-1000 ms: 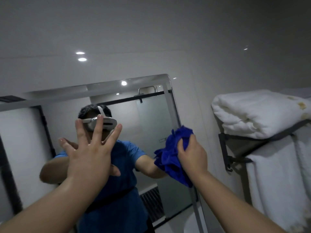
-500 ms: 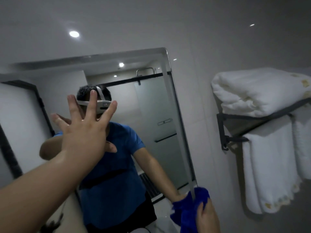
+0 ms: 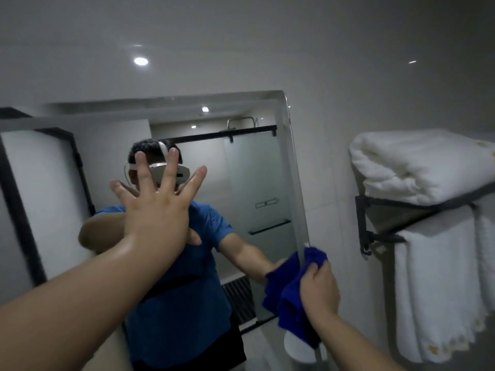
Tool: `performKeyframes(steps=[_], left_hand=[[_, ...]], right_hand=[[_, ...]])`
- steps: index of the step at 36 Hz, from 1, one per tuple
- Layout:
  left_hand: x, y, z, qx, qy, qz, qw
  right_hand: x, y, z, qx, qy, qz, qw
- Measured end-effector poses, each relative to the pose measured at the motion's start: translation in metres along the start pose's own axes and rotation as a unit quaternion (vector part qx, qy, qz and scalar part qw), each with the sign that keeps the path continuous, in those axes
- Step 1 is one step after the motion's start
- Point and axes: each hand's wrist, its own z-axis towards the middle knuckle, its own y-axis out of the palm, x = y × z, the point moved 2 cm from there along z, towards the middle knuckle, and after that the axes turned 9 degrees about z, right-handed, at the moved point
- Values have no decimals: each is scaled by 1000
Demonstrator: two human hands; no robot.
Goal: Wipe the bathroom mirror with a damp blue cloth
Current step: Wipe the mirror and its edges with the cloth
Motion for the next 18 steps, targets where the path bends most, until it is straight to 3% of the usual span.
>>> performKeyframes(steps=[4, 11, 14, 18], left_hand=[[-1, 2, -2, -2, -8, -4, 1000], [-2, 2, -1, 10, -4, 6, 1000], [0, 4, -2, 15, -4, 12, 1000], [-1, 6, -1, 18, -3, 9, 1000]], right_hand=[[-117, -3, 34, -20, -119, -10, 993], [-333, -11, 102, 3, -233, -1, 973], [-356, -11, 113, 13, -250, 1, 968], [-314, -12, 108, 36, -277, -19, 960]])
